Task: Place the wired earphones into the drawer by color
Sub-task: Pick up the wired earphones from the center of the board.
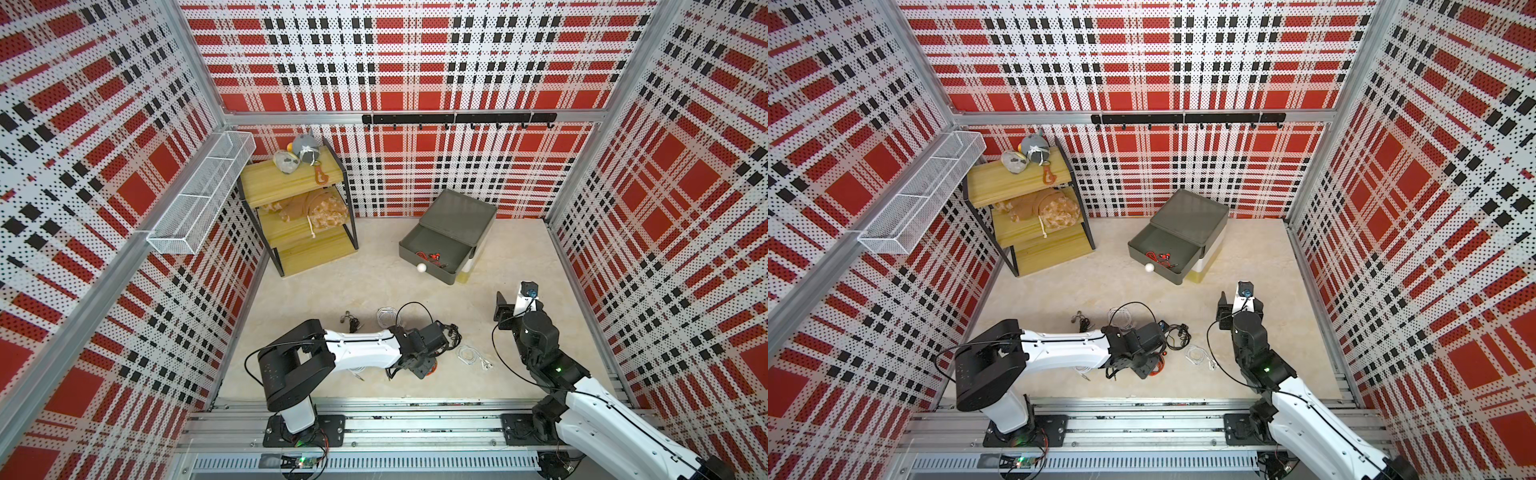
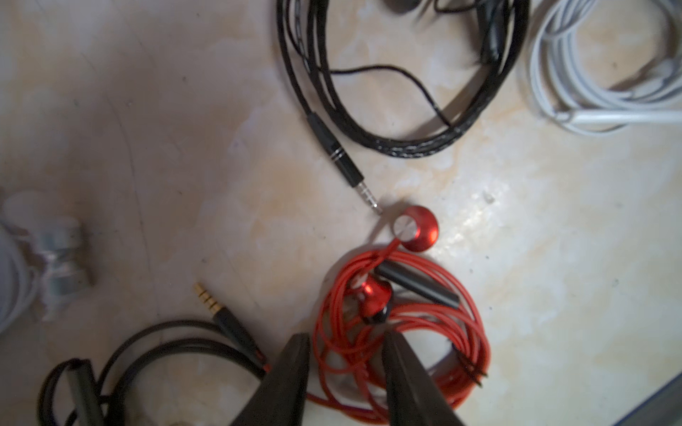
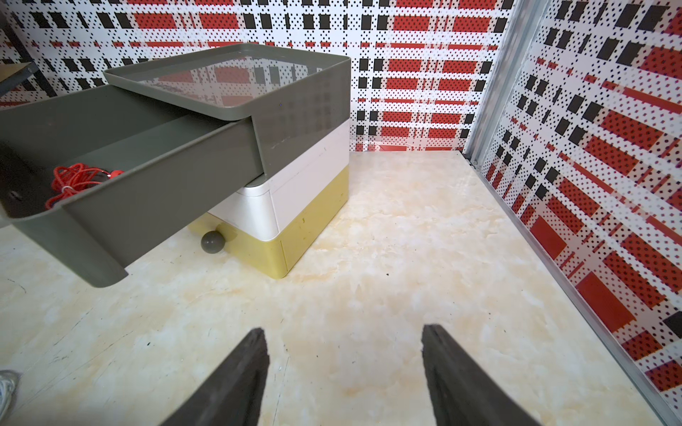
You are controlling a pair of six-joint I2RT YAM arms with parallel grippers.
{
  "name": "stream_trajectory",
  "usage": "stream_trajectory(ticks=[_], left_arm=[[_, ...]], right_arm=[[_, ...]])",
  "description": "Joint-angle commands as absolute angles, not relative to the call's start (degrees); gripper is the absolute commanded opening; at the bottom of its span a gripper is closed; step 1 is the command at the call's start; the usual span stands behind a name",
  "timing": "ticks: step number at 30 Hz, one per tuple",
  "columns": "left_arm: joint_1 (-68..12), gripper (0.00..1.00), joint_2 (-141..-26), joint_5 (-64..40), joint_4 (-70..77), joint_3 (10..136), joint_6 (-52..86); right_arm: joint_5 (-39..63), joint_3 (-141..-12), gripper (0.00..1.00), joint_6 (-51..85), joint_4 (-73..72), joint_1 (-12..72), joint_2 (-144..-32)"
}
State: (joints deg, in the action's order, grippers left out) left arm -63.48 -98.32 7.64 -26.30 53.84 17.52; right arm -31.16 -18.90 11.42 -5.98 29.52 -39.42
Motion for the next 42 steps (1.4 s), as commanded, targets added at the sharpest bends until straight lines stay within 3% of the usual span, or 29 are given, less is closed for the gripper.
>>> stream_trajectory(ticks=[1,7,23,42], left_arm=[[-63.73,0.35,-99.45,6.7,-27.52,55.37,16.88],[-63.72,0.21,-100.41,5.98,-27.99,55.55,16.61],[-63.21,0.0,-98.21,6.97,-28.96,57.0,18.17],[-62.15,0.0,-86.19,16.04,-33.08,60.23,20.75]], right_arm=[[-31.81,-18.52,0.72,11.69,-6.86,29.63,-38.54],[-31.9,-18.37,0.72,11.69,-6.86,29.57,-38.41],[-32.4,-18.2,0.72,11.69,-6.86,29.53,-37.82],[-33.66,-17.43,0.72,11.86,-6.67,29.53,-34.98]])
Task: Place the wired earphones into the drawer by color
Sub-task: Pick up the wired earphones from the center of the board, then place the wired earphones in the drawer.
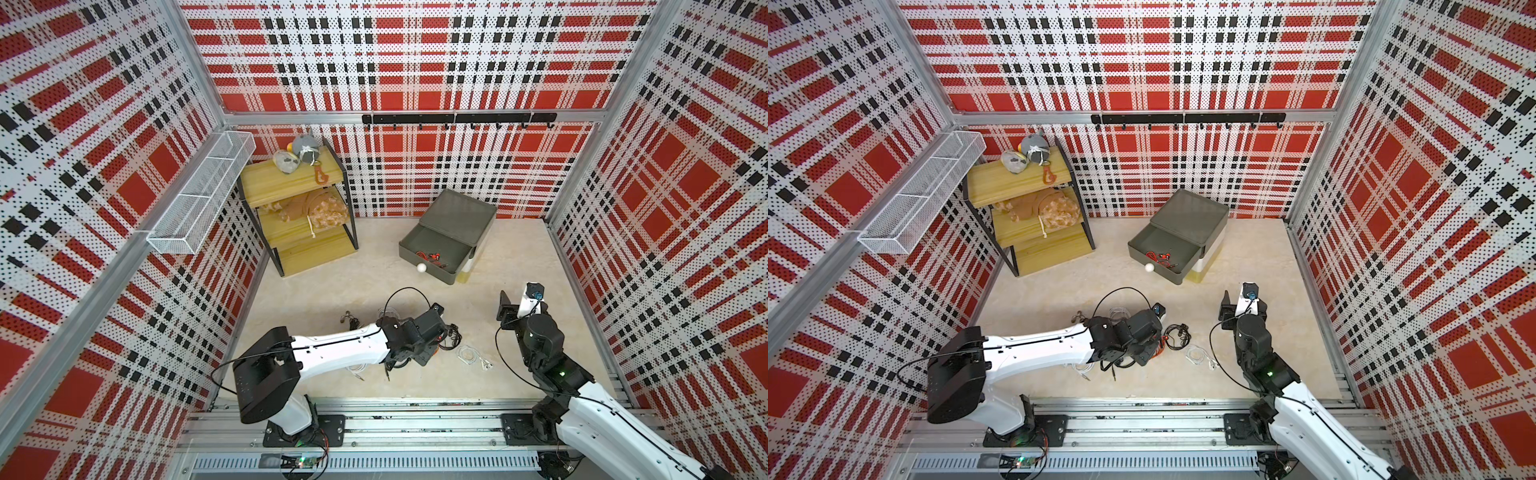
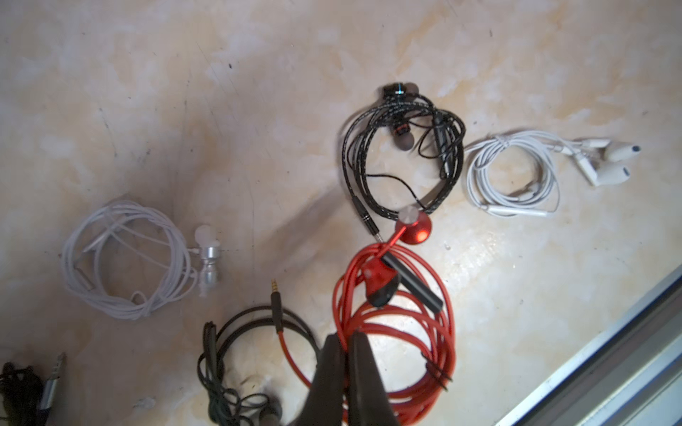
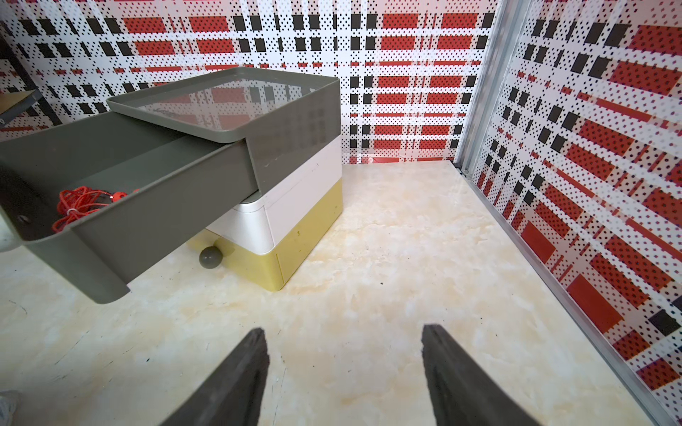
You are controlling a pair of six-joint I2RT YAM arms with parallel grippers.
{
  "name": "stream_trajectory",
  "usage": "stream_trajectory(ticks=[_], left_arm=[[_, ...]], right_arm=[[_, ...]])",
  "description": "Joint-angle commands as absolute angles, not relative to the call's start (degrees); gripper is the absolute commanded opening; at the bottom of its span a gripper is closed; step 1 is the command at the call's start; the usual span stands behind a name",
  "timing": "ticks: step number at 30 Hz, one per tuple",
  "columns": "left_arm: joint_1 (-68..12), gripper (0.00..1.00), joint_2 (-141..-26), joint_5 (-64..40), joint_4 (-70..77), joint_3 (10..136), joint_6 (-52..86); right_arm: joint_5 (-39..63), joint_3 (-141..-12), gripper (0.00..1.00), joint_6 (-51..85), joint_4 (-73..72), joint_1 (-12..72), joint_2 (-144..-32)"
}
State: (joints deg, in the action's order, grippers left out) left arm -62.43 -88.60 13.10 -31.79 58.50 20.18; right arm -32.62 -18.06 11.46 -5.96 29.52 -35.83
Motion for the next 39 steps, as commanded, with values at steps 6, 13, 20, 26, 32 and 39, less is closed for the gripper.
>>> stream_trajectory(ticks=[6,13,20,26,32,39], left_arm=[[-61.49,0.0,-81.17,20.38,-33.75,61.37,20.82],[-58.06,0.0,-74.21,24.02,-33.57,63.64,20.76],[-53.02,0.0,-70.64,26.6,-31.45,67.18,19.29],[-49.95,0.0,-71.63,26.48,-25.8,69.45,17.18],[-46.62,0.0,-76.04,23.92,-20.32,73.67,14.65],[-43.61,0.0,-83.08,19.22,-15.42,79.14,13.37]], right_arm=[[-33.79,-17.42,0.72,11.86,-6.68,29.56,-34.89],[-34.14,-17.36,0.72,11.87,-6.44,29.54,-34.21],[-34.09,-17.07,0.72,11.87,-6.54,29.52,-33.65],[-33.83,-17.05,0.72,11.9,-6.77,29.44,-34.1],[-33.66,-17.07,0.72,11.89,-6.78,29.44,-34.19],[-33.27,-17.15,0.72,12.04,-6.49,29.44,-33.84]])
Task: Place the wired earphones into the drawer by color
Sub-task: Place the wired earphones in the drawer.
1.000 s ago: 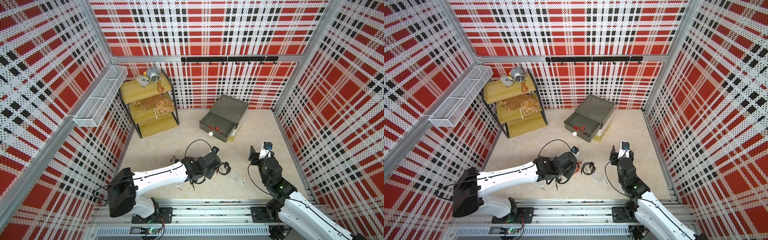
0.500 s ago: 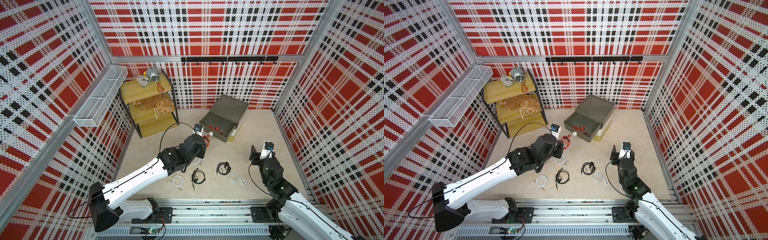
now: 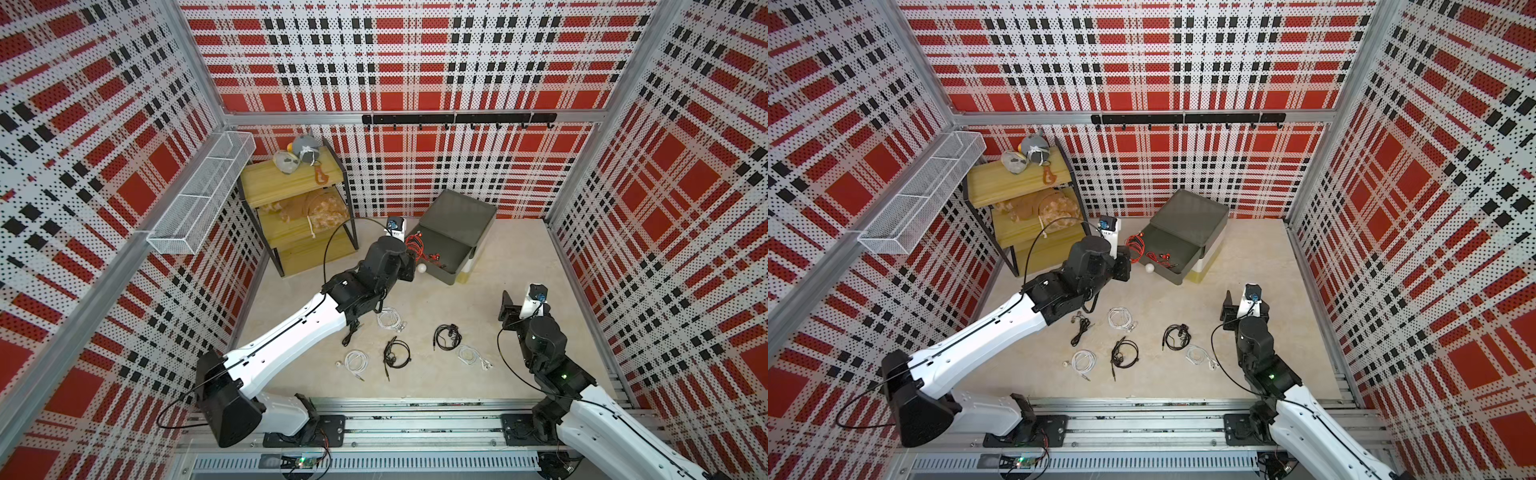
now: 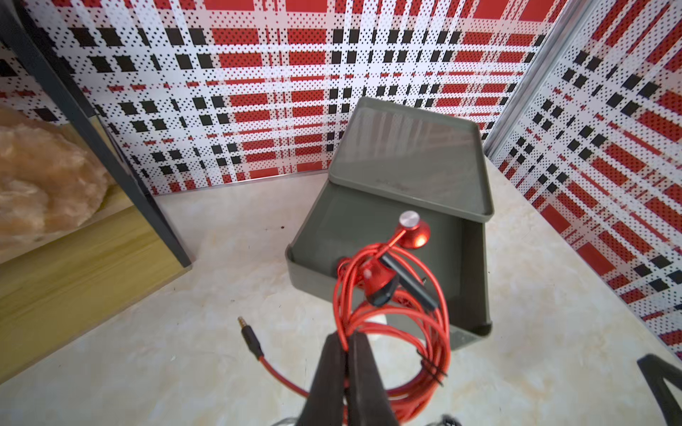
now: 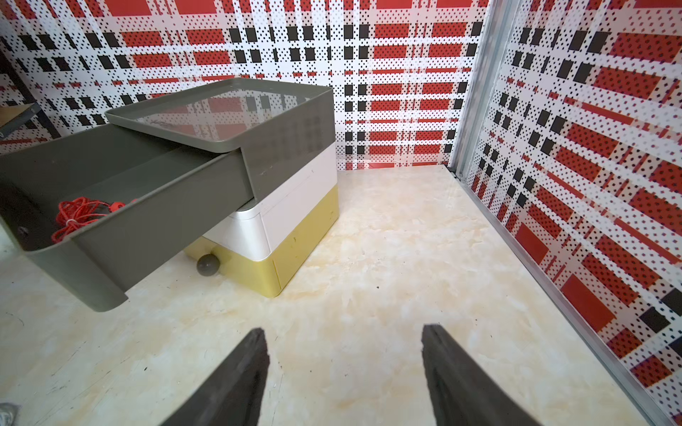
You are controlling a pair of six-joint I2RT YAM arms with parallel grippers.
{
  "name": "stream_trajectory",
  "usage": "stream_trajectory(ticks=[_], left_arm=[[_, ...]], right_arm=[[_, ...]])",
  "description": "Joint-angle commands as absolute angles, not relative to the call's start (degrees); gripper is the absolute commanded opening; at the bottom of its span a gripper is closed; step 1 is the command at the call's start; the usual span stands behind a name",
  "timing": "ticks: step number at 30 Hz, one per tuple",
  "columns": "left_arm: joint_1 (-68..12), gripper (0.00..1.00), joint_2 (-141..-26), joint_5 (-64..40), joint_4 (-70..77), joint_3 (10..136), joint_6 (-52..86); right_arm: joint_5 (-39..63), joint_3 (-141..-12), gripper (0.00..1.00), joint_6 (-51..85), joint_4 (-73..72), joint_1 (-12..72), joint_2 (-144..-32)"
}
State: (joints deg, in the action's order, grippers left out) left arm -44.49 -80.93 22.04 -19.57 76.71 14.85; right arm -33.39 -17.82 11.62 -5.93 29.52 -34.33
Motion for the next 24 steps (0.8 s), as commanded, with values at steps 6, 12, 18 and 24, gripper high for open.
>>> stream_trajectory(ticks=[6,12,18,24], left_arm=[[-42.11,0.0,-89.95,15.92,-12.8,83.62,13.18],[-41.57,0.0,-96.6,13.12,-11.2,87.82,13.11],[-41.48,0.0,-100.95,11.78,-10.47,89.9,13.48],[-41.4,0.0,-103.05,11.68,-9.85,89.44,13.65]], right_arm=[[-32.9,-17.23,0.72,12.22,-6.1,29.44,-33.23],[-32.78,-17.19,0.72,12.22,-6.06,29.38,-32.96],[-32.87,-17.17,0.72,12.22,-6.17,29.44,-33.14],[-32.78,-17.2,0.72,12.22,-6.15,29.37,-33.18]])
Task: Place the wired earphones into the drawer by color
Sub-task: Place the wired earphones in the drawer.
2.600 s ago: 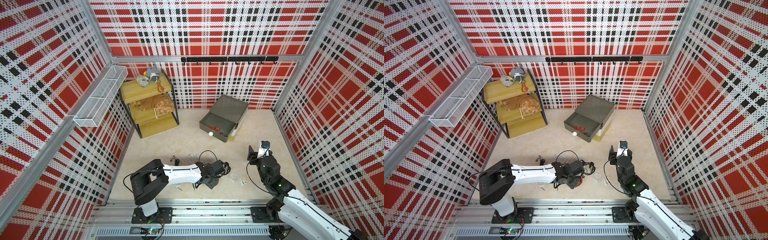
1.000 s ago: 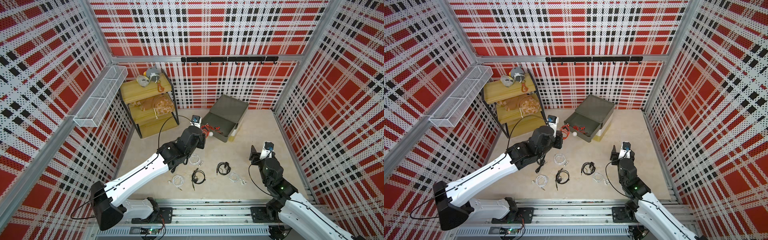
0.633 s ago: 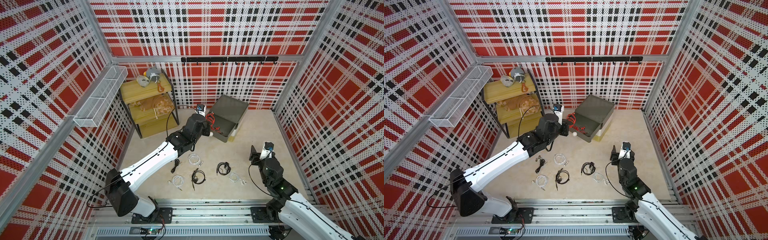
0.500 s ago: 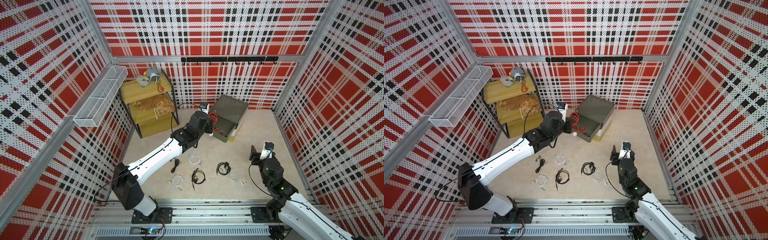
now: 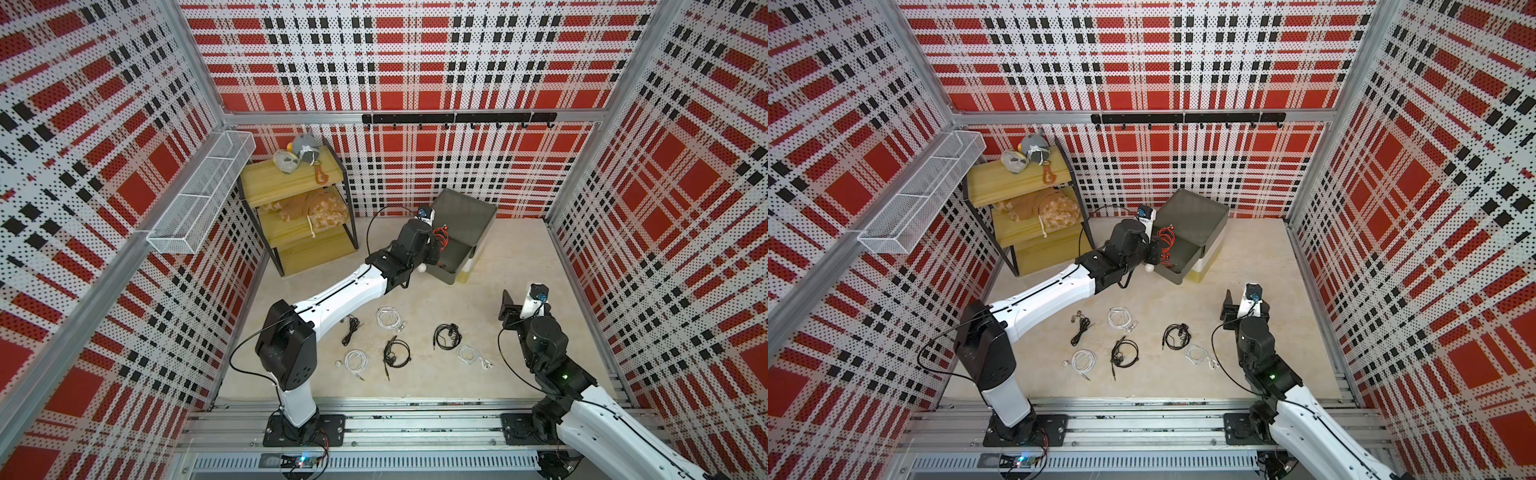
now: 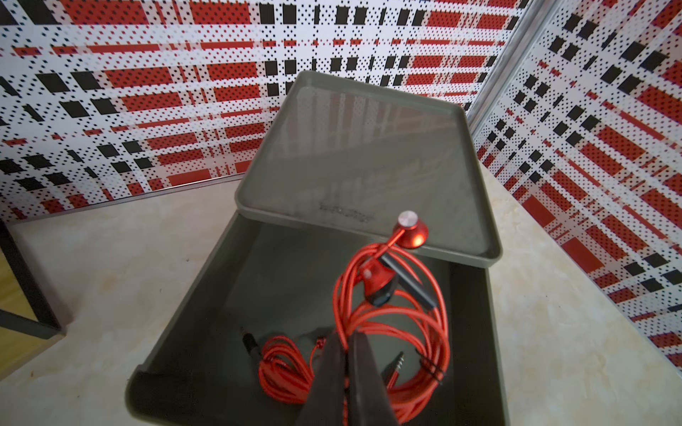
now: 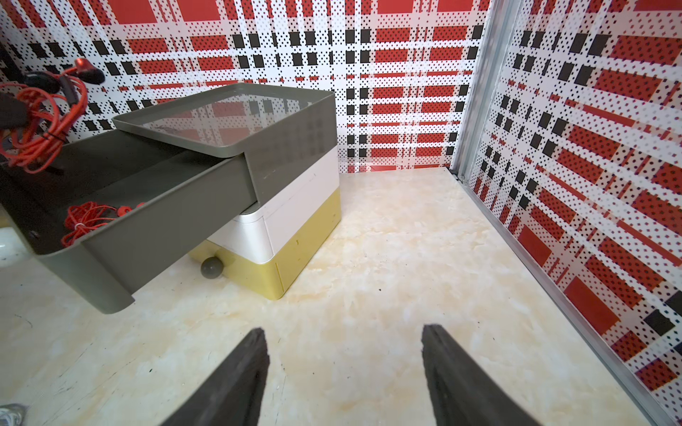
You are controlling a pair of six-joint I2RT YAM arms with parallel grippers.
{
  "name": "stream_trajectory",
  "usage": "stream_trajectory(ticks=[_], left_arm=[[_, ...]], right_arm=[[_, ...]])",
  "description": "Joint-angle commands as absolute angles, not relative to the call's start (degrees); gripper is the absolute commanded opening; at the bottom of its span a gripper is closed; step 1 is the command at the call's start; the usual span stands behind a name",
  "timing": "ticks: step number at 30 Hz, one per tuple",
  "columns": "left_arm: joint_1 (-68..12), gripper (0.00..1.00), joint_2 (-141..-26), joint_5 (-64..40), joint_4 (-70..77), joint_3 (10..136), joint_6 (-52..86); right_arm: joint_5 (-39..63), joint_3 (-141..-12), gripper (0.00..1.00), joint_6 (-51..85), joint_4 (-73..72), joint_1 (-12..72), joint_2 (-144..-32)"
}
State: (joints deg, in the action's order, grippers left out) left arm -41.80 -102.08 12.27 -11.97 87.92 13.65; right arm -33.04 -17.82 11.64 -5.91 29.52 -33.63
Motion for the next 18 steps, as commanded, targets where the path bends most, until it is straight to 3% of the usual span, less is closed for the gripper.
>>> stream_trajectory(ticks=[1,9,13,18], left_arm=[[-41.4,0.0,-103.39,11.61,-9.85,89.39,13.67],[-41.14,0.03,-104.25,10.69,-9.85,89.89,14.08],[-41.04,0.33,-103.43,9.84,-9.69,90.15,14.41],[-40.69,0.54,-100.35,8.1,-7.97,88.18,15.94]], right_arm=[[-32.78,-17.14,0.72,12.22,-6.11,29.42,-33.15],[-32.7,-17.05,0.72,12.13,-6.39,29.36,-33.35],[-32.7,-17.04,0.73,12.44,-6.87,29.31,-33.91],[-32.61,-18.47,0.74,13.26,-6.1,29.14,-36.26]])
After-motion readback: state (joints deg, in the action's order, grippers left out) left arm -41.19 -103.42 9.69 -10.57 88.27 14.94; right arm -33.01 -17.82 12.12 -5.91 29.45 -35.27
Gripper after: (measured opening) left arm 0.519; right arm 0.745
